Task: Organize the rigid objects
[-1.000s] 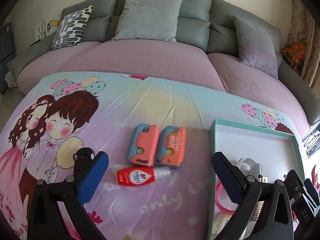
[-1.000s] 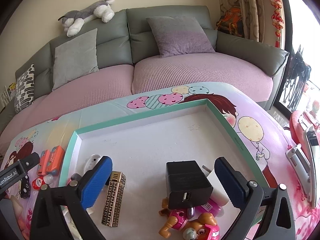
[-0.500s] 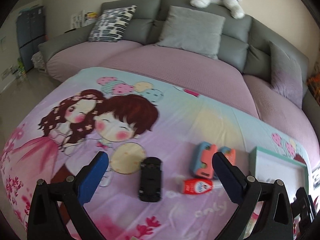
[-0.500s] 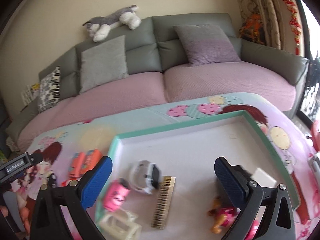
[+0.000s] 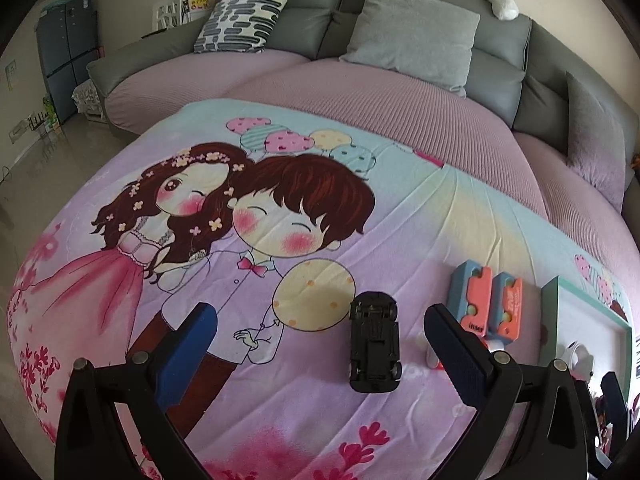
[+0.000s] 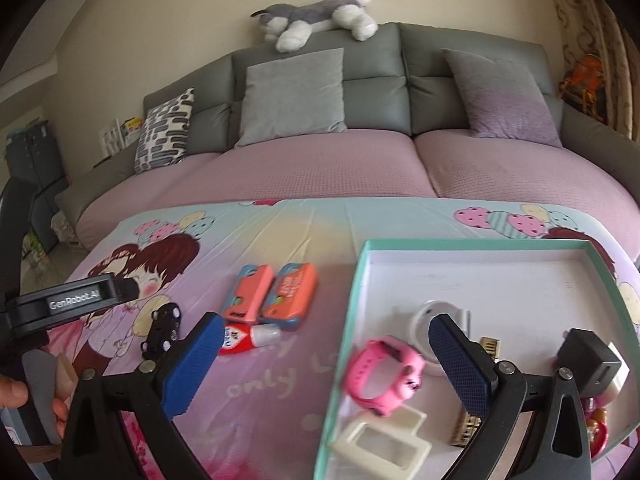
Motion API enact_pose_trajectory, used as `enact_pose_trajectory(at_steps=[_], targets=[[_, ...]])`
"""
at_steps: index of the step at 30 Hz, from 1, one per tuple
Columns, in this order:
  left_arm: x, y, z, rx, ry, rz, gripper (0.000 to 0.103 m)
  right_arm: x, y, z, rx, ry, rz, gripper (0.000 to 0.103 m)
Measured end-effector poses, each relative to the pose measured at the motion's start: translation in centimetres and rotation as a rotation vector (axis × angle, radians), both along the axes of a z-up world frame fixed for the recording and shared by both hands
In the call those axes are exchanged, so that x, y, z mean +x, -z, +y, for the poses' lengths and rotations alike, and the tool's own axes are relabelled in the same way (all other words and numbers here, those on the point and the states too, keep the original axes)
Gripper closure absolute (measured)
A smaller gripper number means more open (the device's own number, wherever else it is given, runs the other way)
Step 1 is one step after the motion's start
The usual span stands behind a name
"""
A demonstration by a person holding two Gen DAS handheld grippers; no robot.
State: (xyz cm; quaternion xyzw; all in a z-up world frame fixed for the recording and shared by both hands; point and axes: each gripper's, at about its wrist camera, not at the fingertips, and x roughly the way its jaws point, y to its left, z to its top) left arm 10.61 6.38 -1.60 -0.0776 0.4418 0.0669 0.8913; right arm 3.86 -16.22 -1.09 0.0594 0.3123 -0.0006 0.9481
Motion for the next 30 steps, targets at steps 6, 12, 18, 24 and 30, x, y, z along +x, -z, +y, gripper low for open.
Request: enact_pose_trajectory(at_steps=[6,12,18,24,30], targets=[[0.9,2.3,-0.6,-0.026,0.069,0.069,0.000,0.4,0.7,1.8,-0.032,-0.027,0.022,0.000],[1.6,4.1,-1.4,0.018,0.095,0.100,0.000,0.7,1.6,2.6,-0.054,-0.038,0.051,0.000],[2.0,4.7,-1.6,0.051,0.092,0.113,0.000,0.9,2.1,3.1,-0.063,-0.046,0.070,0.000],[2.1,5.2,-1.0,0.053,0.088,0.125,0.001,1.2,2.6,3.1,-0.069,-0.036,0.099,0.000],[1.9,4.8,-0.3,0.033,0.089,0.096,0.004,2.0,2.7,3.8,-0.078,-0.042,0.116,0.000]])
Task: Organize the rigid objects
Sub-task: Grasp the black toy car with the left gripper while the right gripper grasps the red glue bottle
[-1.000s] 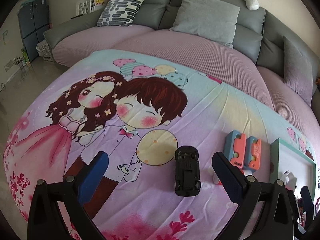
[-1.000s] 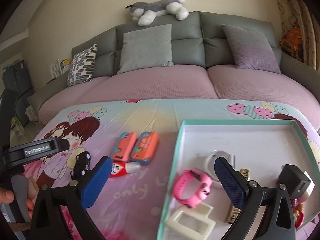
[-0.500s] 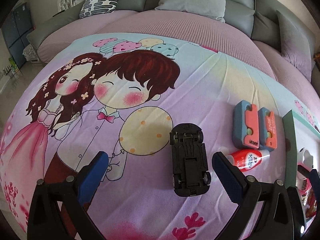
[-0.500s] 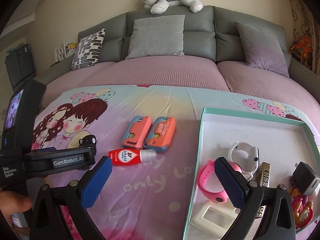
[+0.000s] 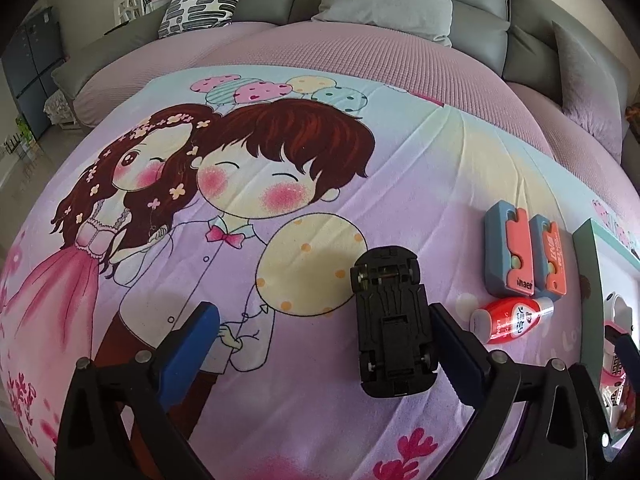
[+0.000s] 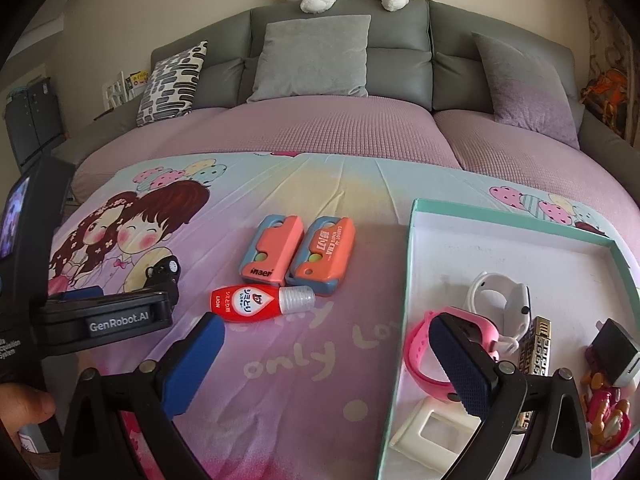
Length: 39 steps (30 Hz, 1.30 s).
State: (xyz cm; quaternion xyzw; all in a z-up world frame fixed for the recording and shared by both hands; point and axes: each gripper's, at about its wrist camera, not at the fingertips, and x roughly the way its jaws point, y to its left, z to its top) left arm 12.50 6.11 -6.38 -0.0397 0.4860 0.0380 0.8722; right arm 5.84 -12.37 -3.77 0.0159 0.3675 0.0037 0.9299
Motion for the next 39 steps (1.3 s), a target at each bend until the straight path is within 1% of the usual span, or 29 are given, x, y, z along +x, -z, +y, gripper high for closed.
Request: enact_pose_trajectory(at_steps=[1,2,3,6,8,10,15,18,27,31,32,35,37,39], targets=[[0.0,0.0,0.1,-0.010,0.002,-0.003,0.007,0.1,0.0,0.2,-0.002,-0.007,0.002,0.000],[0.0,0.0,0.2,-0.018,0.003,-0.003,0.017,0.3,0.0,0.5,-0.006,-0.014,0.004,0.000],[0.1,0.1,0.2,-0.023,0.004,0.002,0.023,0.5,0.0,0.8,-0.010,-0.021,0.005,0.000],[0.2,0.5,0.1,-0.006,0.014,0.016,0.023,1.1,0.1,1.6,-0.021,-0.039,0.011,0.000],[0.2,0.5,0.3,-0.017,0.013,0.016,0.023,1.6,0.3,2.1,-0.025,-0.051,0.022,0.000],[0.2,0.5,0.7,-0.028,0.000,0.013,0.024,2.0,0.6,2.3,-0.021,-0.056,0.039,0.003],[0.1,0.5,1.2,-0.049,-0.011,0.012,0.024,2.9,1.6,2.9,0.000,-0.081,0.080,0.003],[0.1,0.5,1.4,-0.057,-0.010,0.010,0.024,3.4,1.9,3.2,0.004,-0.085,0.096,0.011],[0.1,0.5,1.7,-0.059,-0.013,0.003,0.024,4.5,2.9,3.1,0.034,-0.070,0.129,0.011],[0.2,0.6,1.5,-0.056,-0.005,0.004,0.024,4.8,3.1,3.3,0.022,-0.072,0.127,0.011],[0.2,0.6,1.5,-0.055,-0.004,0.004,0.025,4.8,3.2,3.4,0.016,-0.070,0.127,0.011],[0.2,0.5,1.3,-0.048,0.001,0.001,0.037,4.8,3.2,3.3,0.016,-0.063,0.123,0.015],[0.2,0.5,1.2,-0.046,0.011,0.000,0.039,4.8,3.2,3.2,0.014,-0.061,0.122,0.018],[0.3,0.5,1.0,-0.048,0.023,0.001,0.044,4.8,3.1,3.0,0.013,-0.056,0.121,0.022]])
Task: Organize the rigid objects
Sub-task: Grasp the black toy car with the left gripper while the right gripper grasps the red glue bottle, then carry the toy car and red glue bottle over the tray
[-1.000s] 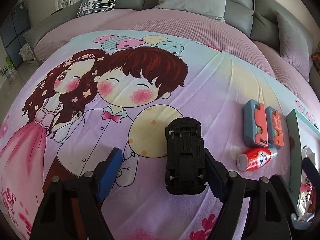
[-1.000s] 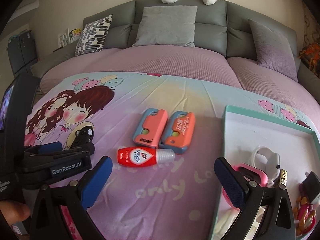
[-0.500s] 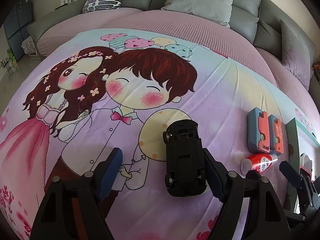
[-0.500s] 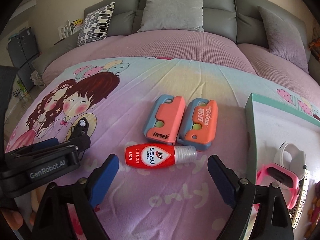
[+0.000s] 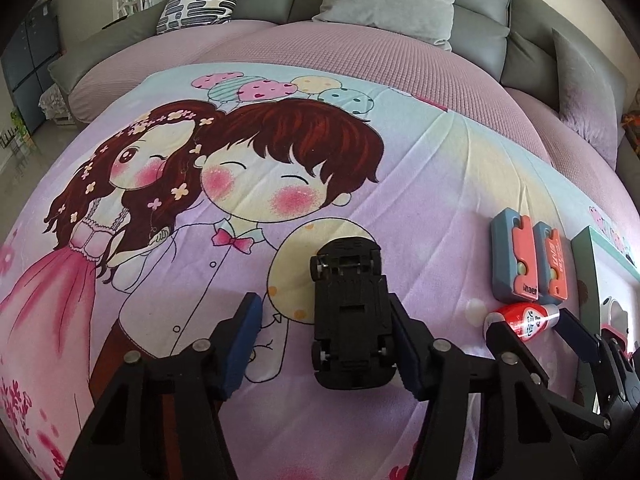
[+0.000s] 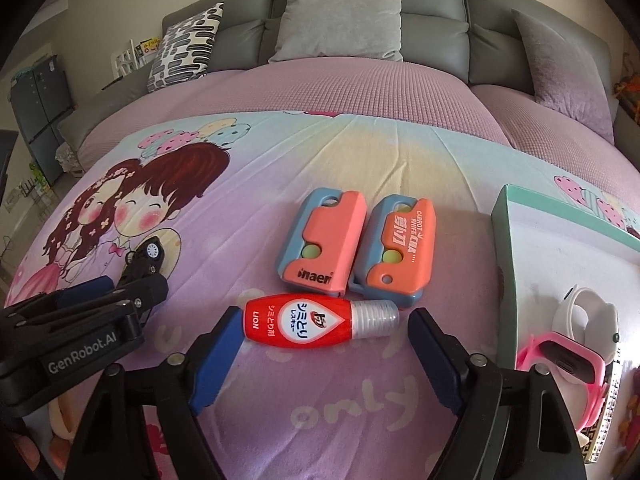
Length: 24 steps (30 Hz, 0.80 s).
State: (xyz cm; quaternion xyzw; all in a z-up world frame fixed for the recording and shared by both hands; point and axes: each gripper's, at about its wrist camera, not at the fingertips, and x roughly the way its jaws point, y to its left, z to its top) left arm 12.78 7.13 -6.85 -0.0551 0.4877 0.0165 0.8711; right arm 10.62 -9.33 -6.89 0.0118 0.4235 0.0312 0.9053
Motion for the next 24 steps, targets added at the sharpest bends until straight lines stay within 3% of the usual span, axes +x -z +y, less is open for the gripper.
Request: enact_pose_trajectory(at_steps=[5,24], targets=[[0.0,0.0,-0.1,-0.005,0.004,-0.001,0.067,-0.1,0.0,-0.1,-0.004,-0.001,0.001,0.023],[-0.7,-1.7,0.1,-0.067,-0.013,-0.059,0.068,-1.3,-1.6,-1.1,0.031,0.017,-0.028,0.023]])
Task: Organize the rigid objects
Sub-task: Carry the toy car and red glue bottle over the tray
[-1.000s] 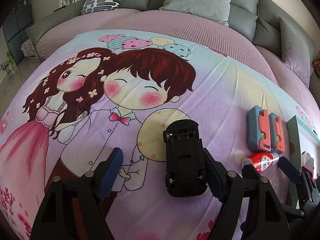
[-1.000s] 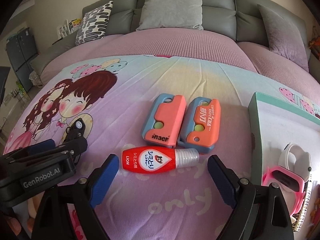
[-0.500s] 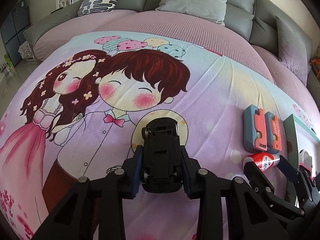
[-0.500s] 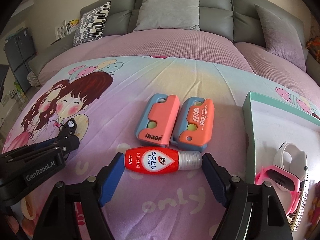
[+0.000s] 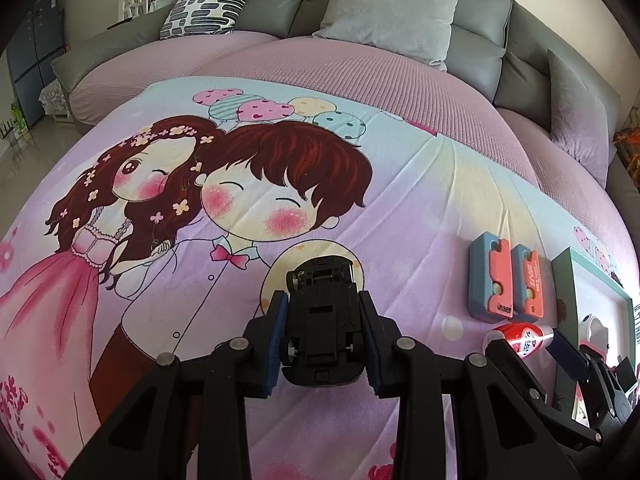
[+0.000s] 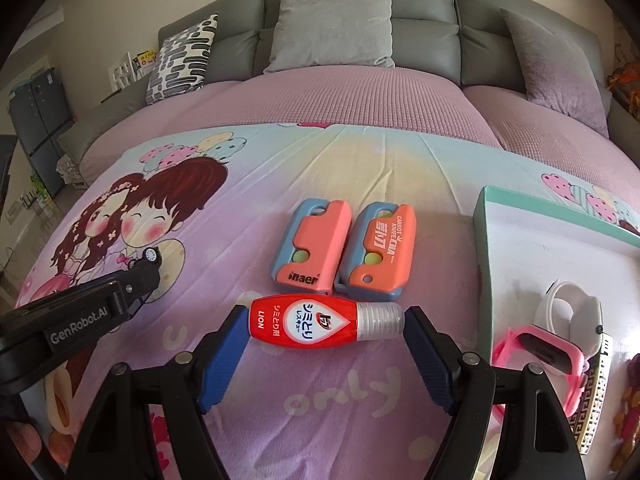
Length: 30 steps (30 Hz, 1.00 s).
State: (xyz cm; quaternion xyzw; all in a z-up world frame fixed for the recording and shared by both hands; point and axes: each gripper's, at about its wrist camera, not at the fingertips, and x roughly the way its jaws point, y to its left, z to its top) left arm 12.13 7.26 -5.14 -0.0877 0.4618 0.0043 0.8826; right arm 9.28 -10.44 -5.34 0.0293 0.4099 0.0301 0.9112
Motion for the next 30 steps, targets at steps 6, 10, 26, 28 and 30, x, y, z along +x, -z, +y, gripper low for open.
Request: enact_pose_trajectory(at_steps=[6,10,26,28,30], targets=[[-0.5,-1.3,-0.4,0.013,0.001,-0.031,0.068,-0.6,-1.0,-0.6,0.005,0.014,-0.017,0.023],[-0.9,-2.3,-1.1,0.019,0.014,-0.054,0.068,-1.2,-1.6,-1.4,0.019,0.034,-0.026,0.023],[-1.9,-6.7,-8.6,0.038,0.190,-0.157,0.068,-3.8,-5.6,-9.8,-0.012,0.227,-0.053,0.023],[-2.0,-6.9,-10.0,0.038,0.216,-0.159,0.068,-4.2,-5.9,-11.4,-0.016,0.262,-0.055,0.023],[-2.1,-7.0,-11.2,0.042,0.240,-0.155,0.068,-4.6,-6.0,-13.1,-0.009,0.300,-0.051,0.023]])
